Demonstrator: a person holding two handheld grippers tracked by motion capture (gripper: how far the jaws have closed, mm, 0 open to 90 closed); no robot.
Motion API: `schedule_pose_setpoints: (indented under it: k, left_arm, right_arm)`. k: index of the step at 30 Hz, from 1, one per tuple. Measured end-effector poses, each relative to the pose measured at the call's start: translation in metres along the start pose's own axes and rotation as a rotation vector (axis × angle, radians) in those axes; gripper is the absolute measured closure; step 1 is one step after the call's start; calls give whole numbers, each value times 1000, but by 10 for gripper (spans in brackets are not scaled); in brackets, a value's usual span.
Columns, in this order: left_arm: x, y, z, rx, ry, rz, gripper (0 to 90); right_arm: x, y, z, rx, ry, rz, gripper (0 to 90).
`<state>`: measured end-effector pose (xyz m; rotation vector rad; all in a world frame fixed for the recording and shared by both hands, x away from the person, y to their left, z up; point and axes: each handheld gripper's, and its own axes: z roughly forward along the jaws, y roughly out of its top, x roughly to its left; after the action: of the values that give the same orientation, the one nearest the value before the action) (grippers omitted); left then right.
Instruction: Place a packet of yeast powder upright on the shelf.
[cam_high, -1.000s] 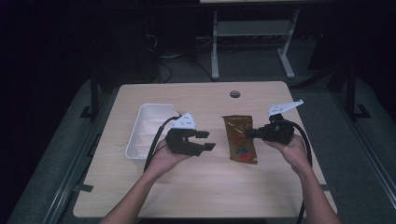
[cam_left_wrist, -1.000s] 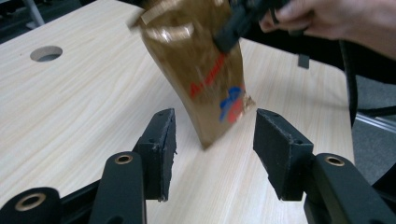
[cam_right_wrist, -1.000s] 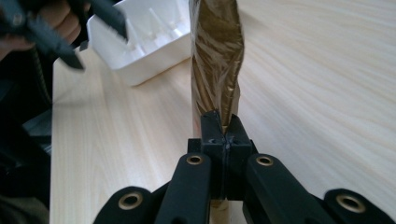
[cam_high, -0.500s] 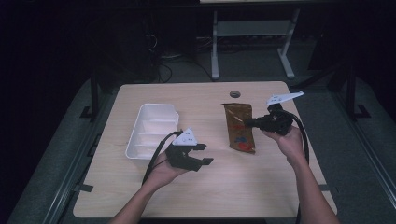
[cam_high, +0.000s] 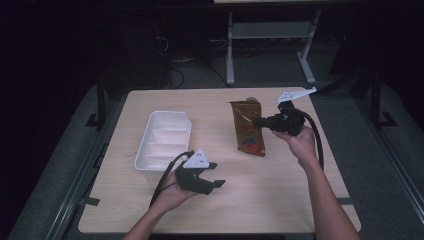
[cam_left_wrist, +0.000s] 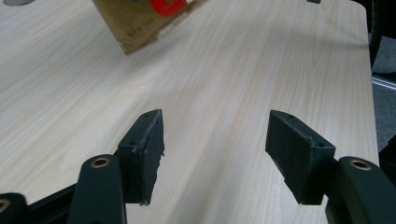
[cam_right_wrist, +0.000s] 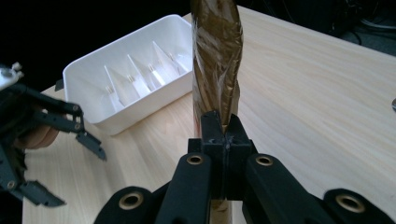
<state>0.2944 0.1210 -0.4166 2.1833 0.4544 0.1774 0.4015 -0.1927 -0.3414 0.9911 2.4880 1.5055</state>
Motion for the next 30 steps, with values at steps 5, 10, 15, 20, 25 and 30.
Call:
schedule_pose_setpoints:
  k: [5, 10, 15, 20, 25, 30]
  left_arm:
    - [-4, -7, 0, 3, 0, 7, 358]
    - [-9, -12, -1, 7, 1, 17, 356]
    - [-13, -16, -2, 13, -6, 27, 349]
    - [-15, -21, -3, 12, -13, 24, 342]
    - [-16, -26, -4, 19, -19, 20, 325]
    - [-17, -30, -8, 15, -17, 17, 316]
  right_arm:
    - [4, 11, 5, 0, 8, -14, 899]
    - [9, 21, 10, -4, 8, -34, 898]
    - [15, 31, 15, 0, 20, -47, 899]
    - [19, 40, 22, -5, 33, -59, 899]
    - [27, 51, 29, -11, 47, -76, 899]
    - [31, 58, 34, -11, 56, -86, 898]
